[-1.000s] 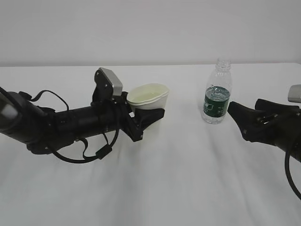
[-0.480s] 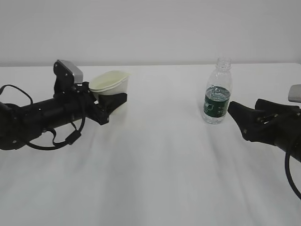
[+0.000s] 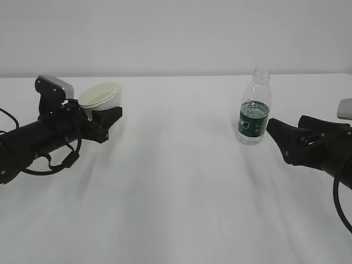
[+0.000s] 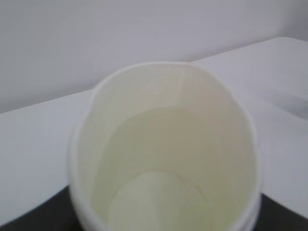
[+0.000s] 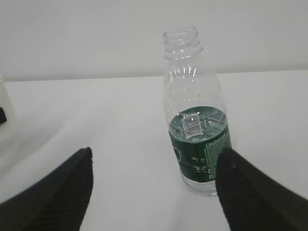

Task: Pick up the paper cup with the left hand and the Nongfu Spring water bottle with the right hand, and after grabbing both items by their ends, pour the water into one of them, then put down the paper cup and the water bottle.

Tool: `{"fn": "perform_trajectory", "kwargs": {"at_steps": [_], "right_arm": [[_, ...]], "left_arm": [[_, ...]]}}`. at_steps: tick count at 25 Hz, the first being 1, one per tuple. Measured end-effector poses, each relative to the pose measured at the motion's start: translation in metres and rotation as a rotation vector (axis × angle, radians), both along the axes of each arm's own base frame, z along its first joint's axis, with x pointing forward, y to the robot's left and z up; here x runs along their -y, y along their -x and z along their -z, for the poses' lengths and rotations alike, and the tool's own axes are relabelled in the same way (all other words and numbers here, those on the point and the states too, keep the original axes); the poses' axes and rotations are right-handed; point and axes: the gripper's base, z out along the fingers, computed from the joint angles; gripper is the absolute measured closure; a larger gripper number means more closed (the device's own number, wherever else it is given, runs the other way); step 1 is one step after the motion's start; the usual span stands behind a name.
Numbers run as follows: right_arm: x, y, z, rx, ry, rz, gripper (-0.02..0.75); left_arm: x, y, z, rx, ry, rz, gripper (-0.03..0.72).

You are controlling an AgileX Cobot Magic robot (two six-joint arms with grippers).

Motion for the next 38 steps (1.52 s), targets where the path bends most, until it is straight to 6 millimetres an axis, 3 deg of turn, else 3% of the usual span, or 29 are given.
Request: {"fn": "perform_trajectory", "kwargs": {"at_steps": [10,27,38], "right_arm": [[0.0,0.0,0.0,0.0,0.0,0.002,0.144],[0.0,0.0,0.0,-0.006,-0.013,0.004,0.144],[0.0,0.0,0.0,-0.006,-0.014,0.004,0.144]], "left_arm": [[-0.021,0.011,0.013,-0.04,-0.037,-0.227,0.288],[-0.028,0.001,0.009,-0.02,-0.012,-0.315,0.288],[-0.026,-0.01,0.034,-0.052,-0.022,-0.319,0.288]]}}
